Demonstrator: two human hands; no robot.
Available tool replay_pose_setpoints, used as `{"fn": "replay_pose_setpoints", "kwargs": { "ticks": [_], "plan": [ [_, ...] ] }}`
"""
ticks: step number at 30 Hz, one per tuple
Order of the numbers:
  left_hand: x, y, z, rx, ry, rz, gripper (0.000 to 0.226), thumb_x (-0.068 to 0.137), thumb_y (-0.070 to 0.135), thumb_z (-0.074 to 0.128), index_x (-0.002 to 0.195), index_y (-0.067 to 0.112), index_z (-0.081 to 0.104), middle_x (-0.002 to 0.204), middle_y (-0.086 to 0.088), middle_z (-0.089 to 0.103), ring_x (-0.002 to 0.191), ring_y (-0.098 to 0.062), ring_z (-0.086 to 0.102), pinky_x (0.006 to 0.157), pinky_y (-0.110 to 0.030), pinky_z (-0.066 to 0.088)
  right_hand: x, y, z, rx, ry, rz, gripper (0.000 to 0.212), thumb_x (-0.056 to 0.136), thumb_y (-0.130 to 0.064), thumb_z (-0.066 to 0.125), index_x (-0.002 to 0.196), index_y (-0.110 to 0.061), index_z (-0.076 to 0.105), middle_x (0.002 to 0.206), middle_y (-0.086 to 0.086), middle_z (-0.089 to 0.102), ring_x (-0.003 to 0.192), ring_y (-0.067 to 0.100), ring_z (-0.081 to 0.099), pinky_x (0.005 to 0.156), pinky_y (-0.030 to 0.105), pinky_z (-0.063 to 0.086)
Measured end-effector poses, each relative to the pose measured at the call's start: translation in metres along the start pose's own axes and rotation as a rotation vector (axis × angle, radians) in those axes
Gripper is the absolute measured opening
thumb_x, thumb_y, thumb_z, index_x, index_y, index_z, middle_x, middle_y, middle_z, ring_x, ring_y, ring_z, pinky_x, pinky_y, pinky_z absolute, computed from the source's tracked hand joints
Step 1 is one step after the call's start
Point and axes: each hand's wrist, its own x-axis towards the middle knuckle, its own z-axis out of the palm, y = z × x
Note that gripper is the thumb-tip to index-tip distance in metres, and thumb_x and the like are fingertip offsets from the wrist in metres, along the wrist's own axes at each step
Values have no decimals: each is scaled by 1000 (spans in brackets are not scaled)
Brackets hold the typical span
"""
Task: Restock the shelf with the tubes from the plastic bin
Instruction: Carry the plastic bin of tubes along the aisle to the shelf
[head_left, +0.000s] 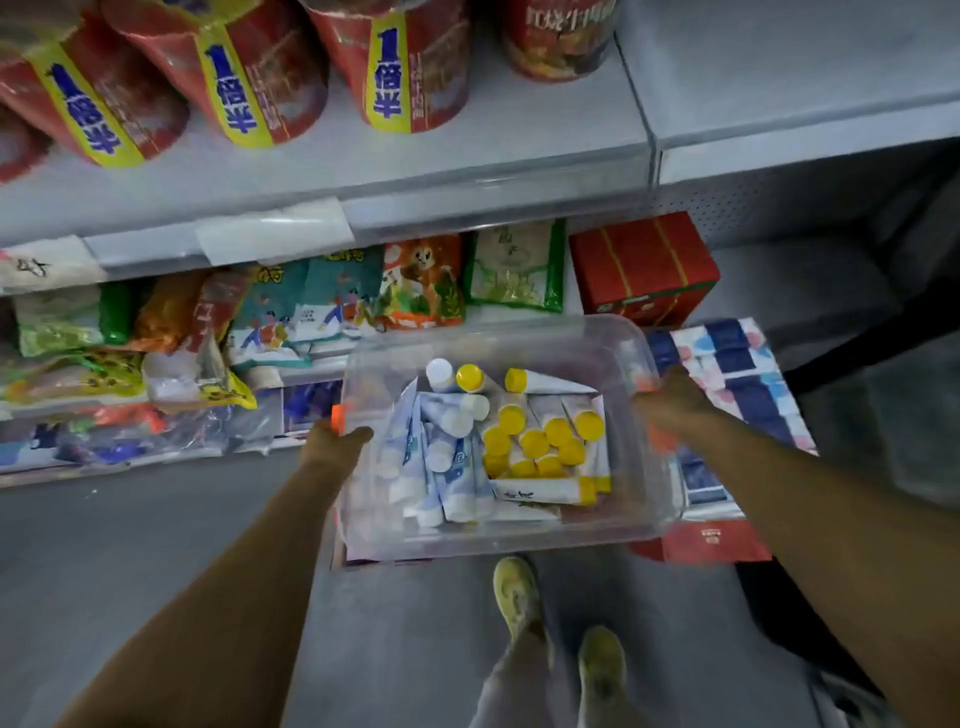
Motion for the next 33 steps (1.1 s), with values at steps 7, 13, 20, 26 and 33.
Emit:
{"fn": "replay_pose_setpoints", "kwargs": {
  "ticks": [7, 13, 20, 26, 33],
  "plan": [
    [16, 1, -1, -73, -72, -56, 17, 82, 7, 69, 94, -4, 65, 69, -16, 58, 49, -24, 51, 46, -33, 51, 31, 8, 9, -50, 70, 171, 58, 82, -32, 63, 130, -4, 49, 125, 19, 57, 112, 38, 56, 93, 42, 49],
    [15, 5, -2, 14, -58, -20, 17, 84, 10, 68, 98, 1, 63, 73, -13, 54, 52, -24, 50, 54, -40, 55, 32, 5, 10, 67, 107, 228, 73, 77, -23, 74, 137, 0, 38, 132, 22, 50, 120, 40, 51, 89, 42, 46],
    [-1, 1, -2, 29, -50, -4, 28, 83, 11, 71, 105, -4, 62, 90, -21, 61, 75, -33, 59, 71, -50, 57, 17, 8, 13, 114, 99, 123, 43, 85, -12, 63, 121, 7, 52, 117, 29, 60, 98, 41, 61, 79, 44, 52],
    [-49, -25, -2, 34, -16, -37, 40, 79, 25, 77, 103, -2, 60, 86, -17, 59, 72, -30, 58, 67, -46, 58, -2, 10, -8, 125, 11, 45, 57, 82, -22, 71, 129, 3, 48, 118, 22, 56, 101, 37, 58, 75, 38, 48],
    [-164, -81, 3, -100, 76, -83, 36, 82, 36, 72, 67, 9, 54, 70, -11, 54, 67, -27, 53, 67, -39, 51, -53, 27, -45, -2, -71, -117, 79, 77, -30, 78, 137, 4, 40, 132, 21, 52, 115, 38, 55, 76, 38, 49]
  ]
}}
